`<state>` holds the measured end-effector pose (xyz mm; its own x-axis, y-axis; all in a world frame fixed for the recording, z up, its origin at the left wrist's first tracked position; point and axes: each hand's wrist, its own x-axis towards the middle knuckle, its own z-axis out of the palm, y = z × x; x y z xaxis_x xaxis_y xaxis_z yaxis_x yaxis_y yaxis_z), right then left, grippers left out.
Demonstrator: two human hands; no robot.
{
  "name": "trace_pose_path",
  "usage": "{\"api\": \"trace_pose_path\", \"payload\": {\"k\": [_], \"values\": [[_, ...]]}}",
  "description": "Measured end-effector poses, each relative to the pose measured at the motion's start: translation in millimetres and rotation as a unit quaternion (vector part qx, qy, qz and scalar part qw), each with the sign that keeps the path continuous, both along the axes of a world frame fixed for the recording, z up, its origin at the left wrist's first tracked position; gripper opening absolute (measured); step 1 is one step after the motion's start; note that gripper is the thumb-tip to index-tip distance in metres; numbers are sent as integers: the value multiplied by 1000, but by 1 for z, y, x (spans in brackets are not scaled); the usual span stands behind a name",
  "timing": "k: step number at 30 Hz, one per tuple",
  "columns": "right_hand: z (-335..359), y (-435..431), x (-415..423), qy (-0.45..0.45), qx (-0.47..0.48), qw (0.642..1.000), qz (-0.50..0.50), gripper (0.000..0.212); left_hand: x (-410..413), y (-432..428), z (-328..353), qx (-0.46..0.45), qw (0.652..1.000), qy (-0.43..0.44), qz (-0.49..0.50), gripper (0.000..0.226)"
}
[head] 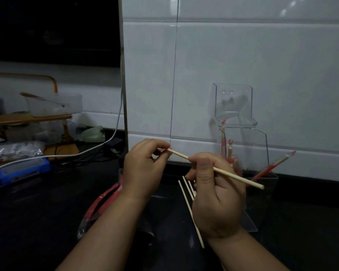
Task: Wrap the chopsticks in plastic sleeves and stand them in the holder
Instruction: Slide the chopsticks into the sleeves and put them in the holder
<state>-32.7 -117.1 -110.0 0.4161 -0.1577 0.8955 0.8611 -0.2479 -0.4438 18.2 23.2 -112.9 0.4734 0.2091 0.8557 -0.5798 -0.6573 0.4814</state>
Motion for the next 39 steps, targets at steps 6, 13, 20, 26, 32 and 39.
{"api": "trace_pose_path", "payload": {"k": [6,13,20,26,32,39], "values": [[2,4,4,49,-24,998,37,21,0,1,-2,46,998,-20,23,8],[2,1,-2,53,35,994,91,28,0,2,0,67,997,-28,38,7],[3,2,1,85,42,990,100,26,0,3,1,70,996,-38,51,12],[0,5,-1,120,47,981,143,37,-1,2,1,77,995,-38,55,18],[3,6,-1,139,28,981,133,25,-1,2,1,89,994,-31,56,11],[2,1,9,216,-4,974,68,20,-3,0,1,118,992,-30,39,18]]}}
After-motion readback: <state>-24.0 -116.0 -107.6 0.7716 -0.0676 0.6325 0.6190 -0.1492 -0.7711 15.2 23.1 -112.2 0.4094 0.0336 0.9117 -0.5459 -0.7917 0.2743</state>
